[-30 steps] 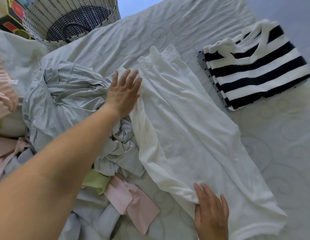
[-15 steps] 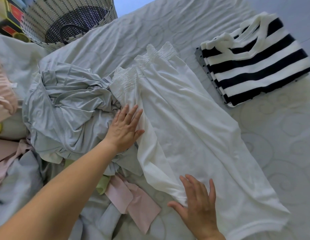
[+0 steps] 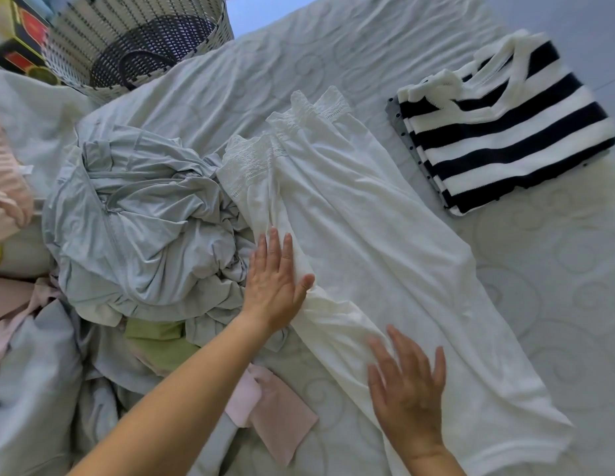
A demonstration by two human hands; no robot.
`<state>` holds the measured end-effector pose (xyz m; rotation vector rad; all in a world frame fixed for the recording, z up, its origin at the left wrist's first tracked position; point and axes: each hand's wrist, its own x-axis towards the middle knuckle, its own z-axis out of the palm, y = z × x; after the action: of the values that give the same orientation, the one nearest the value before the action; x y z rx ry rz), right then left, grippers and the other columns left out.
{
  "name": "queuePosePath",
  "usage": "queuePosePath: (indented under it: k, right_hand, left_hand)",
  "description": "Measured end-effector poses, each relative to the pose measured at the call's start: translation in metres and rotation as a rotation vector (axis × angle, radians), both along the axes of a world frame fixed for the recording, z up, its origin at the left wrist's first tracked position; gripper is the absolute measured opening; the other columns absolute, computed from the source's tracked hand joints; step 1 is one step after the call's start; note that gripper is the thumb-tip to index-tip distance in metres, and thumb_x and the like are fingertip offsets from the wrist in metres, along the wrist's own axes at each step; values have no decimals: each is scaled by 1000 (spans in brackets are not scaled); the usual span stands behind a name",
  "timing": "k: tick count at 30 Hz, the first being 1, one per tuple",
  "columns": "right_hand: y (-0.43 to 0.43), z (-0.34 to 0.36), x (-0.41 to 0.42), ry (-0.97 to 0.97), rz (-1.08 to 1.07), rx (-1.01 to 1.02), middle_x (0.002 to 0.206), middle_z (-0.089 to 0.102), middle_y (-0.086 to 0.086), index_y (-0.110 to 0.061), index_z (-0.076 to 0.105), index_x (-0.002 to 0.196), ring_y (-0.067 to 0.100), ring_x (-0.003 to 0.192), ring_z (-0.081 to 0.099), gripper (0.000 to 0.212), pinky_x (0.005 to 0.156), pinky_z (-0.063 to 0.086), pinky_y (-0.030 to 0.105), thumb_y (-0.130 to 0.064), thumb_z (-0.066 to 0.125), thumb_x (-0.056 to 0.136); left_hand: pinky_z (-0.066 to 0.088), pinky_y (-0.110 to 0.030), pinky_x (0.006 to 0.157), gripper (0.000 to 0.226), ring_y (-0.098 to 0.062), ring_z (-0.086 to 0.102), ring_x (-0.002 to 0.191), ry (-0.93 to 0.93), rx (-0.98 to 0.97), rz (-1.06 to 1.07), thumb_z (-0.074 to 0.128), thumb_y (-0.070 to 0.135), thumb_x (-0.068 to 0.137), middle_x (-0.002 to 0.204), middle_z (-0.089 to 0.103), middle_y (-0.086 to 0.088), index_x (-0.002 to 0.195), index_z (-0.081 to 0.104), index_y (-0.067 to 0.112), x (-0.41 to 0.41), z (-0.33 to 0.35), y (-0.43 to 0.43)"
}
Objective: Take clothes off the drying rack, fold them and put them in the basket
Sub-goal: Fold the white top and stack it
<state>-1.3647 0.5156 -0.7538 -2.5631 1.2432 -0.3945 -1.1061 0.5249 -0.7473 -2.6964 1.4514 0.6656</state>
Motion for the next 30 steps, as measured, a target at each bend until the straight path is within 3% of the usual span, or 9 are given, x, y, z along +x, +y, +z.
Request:
queuePosePath:
  k: [3, 7, 13, 18, 22, 26, 30]
  right_hand:
    - [7, -4, 1, 137, 162, 50, 142, 50, 5, -25, 50, 135, 22, 131, 42, 43, 110, 22, 60, -39, 35, 97]
    - [-1, -6, -3, 226, 201, 113, 141, 52, 5, -22, 49, 134, 22, 131, 41, 52, 109, 21, 60, -44, 41, 88]
    - [-49, 13, -28, 145, 23, 140, 147, 39, 9, -22, 36, 142, 27, 134, 36, 54, 115, 6, 55, -51, 19, 100]
    - [-98, 25, -74, 251, 44, 138, 148, 36, 8, -19, 36, 143, 27, 134, 35, 59, 115, 2, 53, -54, 17, 99]
    - [-131, 35, -115, 373, 10, 210, 145, 43, 12, -17, 35, 143, 26, 130, 38, 64, 115, 3, 53, -58, 15, 98]
    - [-136, 37, -133, 432, -69, 316, 142, 47, 11, -21, 35, 143, 26, 122, 44, 66, 111, 10, 57, -60, 11, 96]
    - [-118, 33, -137, 432, 32, 353, 146, 42, 6, -24, 33, 146, 20, 122, 44, 64, 113, 3, 51, -58, 11, 97]
  left_hand:
    - [-13, -45, 117, 83, -30, -26, 142, -21, 39, 143, -3, 67, 83, 155, -29, -10, 144, -25, 17, -20, -15, -22]
    - [-16, -48, 114, 77, -34, -29, 141, -38, 87, 275, 14, 57, 96, 154, -30, -13, 149, -20, 14, -34, -21, -44]
    - [-24, -41, 111, 79, -25, -29, 142, 30, -68, 271, -5, 64, 84, 155, -29, -6, 142, -28, 16, -47, -7, -51]
    - [-25, -35, 112, 82, -15, -31, 141, 159, -212, 335, 1, 66, 86, 155, -28, -1, 147, -20, 16, -88, 6, -40]
    - [-20, -37, 114, 72, -16, -23, 144, 203, -226, 196, -3, 66, 91, 157, -25, 3, 148, -21, 26, -151, 14, -6]
    - [-16, -45, 116, 74, -16, -35, 139, 211, -60, 86, -16, 71, 81, 149, -41, 8, 142, -32, 31, -157, 17, -29]
    - [-10, -48, 118, 68, -25, -26, 143, 143, 58, 13, 9, 59, 95, 156, -26, 0, 149, -18, 28, -128, 20, -93]
